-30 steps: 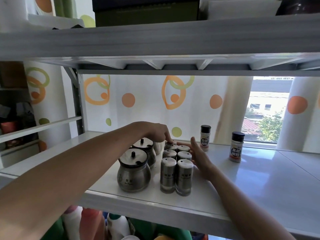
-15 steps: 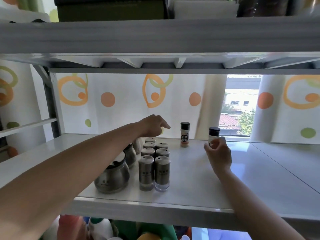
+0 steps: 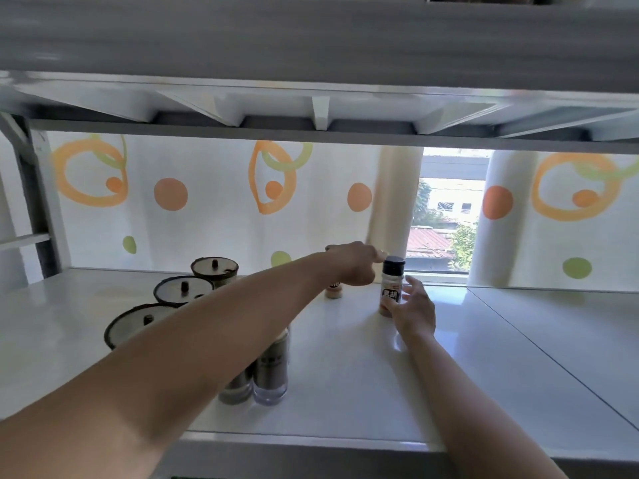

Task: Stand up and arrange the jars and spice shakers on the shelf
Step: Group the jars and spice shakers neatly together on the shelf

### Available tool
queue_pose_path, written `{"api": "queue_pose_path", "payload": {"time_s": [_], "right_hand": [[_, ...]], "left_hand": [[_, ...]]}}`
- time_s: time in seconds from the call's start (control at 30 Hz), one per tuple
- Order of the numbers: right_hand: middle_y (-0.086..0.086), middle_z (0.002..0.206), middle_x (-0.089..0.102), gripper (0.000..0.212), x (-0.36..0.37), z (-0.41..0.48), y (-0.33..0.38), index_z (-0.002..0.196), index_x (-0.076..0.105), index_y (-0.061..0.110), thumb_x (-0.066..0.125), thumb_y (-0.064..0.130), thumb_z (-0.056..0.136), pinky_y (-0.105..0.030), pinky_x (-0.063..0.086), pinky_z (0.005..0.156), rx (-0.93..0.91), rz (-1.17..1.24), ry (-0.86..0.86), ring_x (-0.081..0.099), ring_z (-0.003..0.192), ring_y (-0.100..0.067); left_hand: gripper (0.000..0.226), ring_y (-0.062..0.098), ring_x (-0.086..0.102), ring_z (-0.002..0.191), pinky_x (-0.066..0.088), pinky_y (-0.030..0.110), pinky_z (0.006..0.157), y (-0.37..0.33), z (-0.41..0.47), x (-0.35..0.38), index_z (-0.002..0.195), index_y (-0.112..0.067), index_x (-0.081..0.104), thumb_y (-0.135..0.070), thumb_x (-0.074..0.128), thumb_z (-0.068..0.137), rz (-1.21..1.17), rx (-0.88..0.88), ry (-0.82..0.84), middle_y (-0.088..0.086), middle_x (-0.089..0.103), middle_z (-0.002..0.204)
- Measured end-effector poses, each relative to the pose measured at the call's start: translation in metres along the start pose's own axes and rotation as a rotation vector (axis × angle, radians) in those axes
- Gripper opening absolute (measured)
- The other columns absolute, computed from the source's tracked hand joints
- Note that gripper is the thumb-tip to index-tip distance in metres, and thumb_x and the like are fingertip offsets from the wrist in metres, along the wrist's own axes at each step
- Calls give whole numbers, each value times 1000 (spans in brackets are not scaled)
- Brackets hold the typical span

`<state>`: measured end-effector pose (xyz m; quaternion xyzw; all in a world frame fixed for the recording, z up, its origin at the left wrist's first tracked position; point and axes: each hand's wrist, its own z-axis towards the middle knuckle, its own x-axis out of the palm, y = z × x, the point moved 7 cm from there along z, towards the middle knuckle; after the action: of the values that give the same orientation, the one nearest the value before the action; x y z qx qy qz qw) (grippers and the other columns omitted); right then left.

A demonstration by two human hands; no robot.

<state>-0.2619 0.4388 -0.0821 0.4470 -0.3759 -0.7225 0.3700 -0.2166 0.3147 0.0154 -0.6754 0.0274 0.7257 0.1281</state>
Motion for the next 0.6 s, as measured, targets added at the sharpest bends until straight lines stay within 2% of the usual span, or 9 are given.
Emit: {"api": "queue_pose_path", "payload": {"time_s": [0.07, 0.17, 0.27, 0.37, 0.43, 0.47, 0.5, 0.6], "right_hand": [[-6, 124, 62, 56, 2, 3, 2, 130, 48, 17, 69, 16, 78, -34, 44, 89, -13, -14, 9, 59, 111, -26], [-6, 117, 65, 45, 2, 5, 3, 121, 55, 17, 68, 17, 78, -33, 44, 83, -26, -34, 8, 60, 107, -27], [-7, 114, 66, 40, 1, 4, 4, 117, 58, 15, 69, 16, 78, -31, 43, 79, -27, -28, 10, 60, 106, -25], [-5, 107, 68, 35, 4, 2, 7, 111, 62, 14, 71, 18, 77, -26, 40, 75, -35, -26, 39, 61, 98, -21], [-4, 104, 68, 34, 8, 2, 8, 107, 63, 14, 73, 19, 75, -28, 43, 75, -47, -22, 60, 61, 92, -19], [-4, 102, 69, 34, 12, 1, 9, 105, 64, 14, 75, 20, 73, -30, 46, 77, -55, -17, 75, 62, 92, -20], [-4, 100, 70, 33, 16, 0, 11, 103, 65, 14, 76, 19, 72, -33, 49, 80, -62, -11, 93, 64, 92, -21], [-4, 98, 71, 28, 33, -8, 21, 101, 68, 13, 75, 15, 74, -36, 51, 86, -95, 25, 169, 65, 93, -20]], "left_hand": [[74, 22, 37, 136, 38, 42, 105, -2, 7, 2, 146, -32, 29, -2, 35, 79, 14, 7, 4, -4, 32, 153], [72, 20, 34, 138, 35, 28, 96, -6, 11, 2, 147, -30, 28, 0, 35, 82, 0, 28, -26, -5, 31, 154], [70, 20, 35, 137, 34, 30, 93, -9, 12, 4, 147, -27, 30, 0, 35, 83, -5, 58, -45, -3, 33, 153], [69, 24, 44, 128, 35, 29, 90, -4, 13, 5, 143, -26, 38, 2, 35, 81, -8, 55, -31, 3, 45, 145], [67, 25, 52, 110, 44, 33, 92, 1, 10, 1, 138, -27, 47, 1, 35, 78, -17, 42, -34, 6, 53, 137], [65, 25, 53, 101, 47, 34, 87, 3, 8, -2, 134, -26, 52, 2, 35, 78, -14, 43, -29, 8, 56, 132], [61, 27, 54, 97, 46, 35, 82, 7, 6, -5, 130, -21, 57, 2, 35, 78, -2, 41, -15, 11, 58, 128], [51, 29, 56, 104, 47, 36, 86, 23, -1, -12, 120, -13, 64, 2, 36, 80, 58, 34, 21, 14, 63, 121]]}}
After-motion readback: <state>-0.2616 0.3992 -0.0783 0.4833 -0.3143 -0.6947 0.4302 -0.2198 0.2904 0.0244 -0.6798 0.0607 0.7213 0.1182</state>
